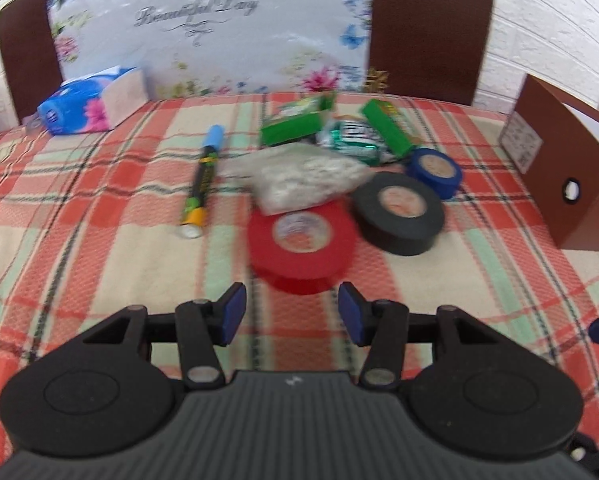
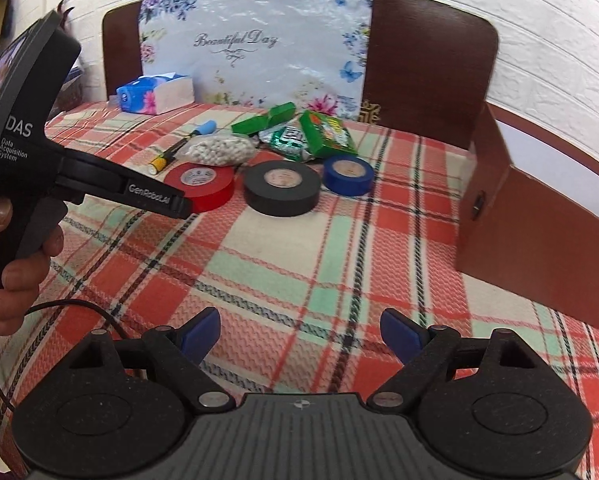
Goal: Organize objects
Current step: 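Move the left gripper back over the table toward the red tape roll, then grasp the red tape roll with the left gripper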
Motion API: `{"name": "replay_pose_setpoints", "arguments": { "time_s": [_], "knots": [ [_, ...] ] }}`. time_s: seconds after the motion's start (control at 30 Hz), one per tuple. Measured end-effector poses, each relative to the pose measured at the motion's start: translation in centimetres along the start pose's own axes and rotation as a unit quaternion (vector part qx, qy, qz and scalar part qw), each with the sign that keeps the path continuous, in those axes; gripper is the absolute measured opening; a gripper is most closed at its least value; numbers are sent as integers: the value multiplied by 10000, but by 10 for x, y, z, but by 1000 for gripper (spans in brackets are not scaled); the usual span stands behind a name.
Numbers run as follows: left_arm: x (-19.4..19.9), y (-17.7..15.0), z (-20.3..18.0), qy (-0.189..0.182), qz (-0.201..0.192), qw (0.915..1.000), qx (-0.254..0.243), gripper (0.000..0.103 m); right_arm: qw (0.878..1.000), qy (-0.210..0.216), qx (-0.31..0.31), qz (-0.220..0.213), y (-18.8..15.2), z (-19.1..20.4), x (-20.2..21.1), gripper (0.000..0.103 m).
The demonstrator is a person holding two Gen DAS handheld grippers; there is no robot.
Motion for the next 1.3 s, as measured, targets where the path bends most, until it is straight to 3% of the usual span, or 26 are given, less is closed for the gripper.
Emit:
{"name": "replay_pose_setpoints", "arguments": {
  "time_s": [0.1,0.33,0.4,0.5,0.63,0.7,0.73,0.8,0.9,1.03,1.2,1.23,1.3],
  "knots": [
    [-5,-7,31,189,26,9995,251,53,9998,92,156,-65,7,10,-9,81],
    [-12,-18,93,647,-347,9945,750,53,9963,437,680,-285,44,42,-45,60],
    [-16,-22,101,710,-639,9924,778,55,9956,616,664,-231,57,53,-59,60],
    [-14,-24,110,471,-940,9887,1072,58,9941,712,783,-237,68,71,-79,64],
    [-15,-25,112,393,-1038,9867,1185,58,9923,749,905,-398,78,86,-103,84],
    [-16,-25,107,490,-1032,9878,1061,58,9907,704,1043,-518,80,93,-112,81],
    [-16,-25,106,524,-1028,9882,1010,58,9891,721,1155,-560,79,96,-113,73],
    [-16,-24,104,539,-1025,9885,974,58,9876,667,1306,-562,73,99,-106,73],
    [-16,-25,106,521,-1033,9883,995,60,9878,805,1250,-468,60,90,-89,73],
    [-17,-25,104,547,-1015,9889,937,60,9901,542,1207,-470,23,63,-53,73],
    [-14,-20,85,611,-825,9935,500,59,9966,-511,502,-416,-23,-16,-5,72],
    [-9,-17,74,438,-791,9949,435,58,9963,-702,305,-397,-31,-33,3,73],
    [4,-8,39,-271,-800,9957,380,58,9947,-957,-70,-374,-46,-62,21,73]
  ]
}}
Point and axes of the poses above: each gripper's, at about its wrist camera, not at the fingertips, and x roughly against the way its jaws point, z to its left, y to its top, the point moved 5 cm from there along -x, roughly the way its jaws point, and after that the axes turned 4 degrees about -x, right-handed, at the moved point
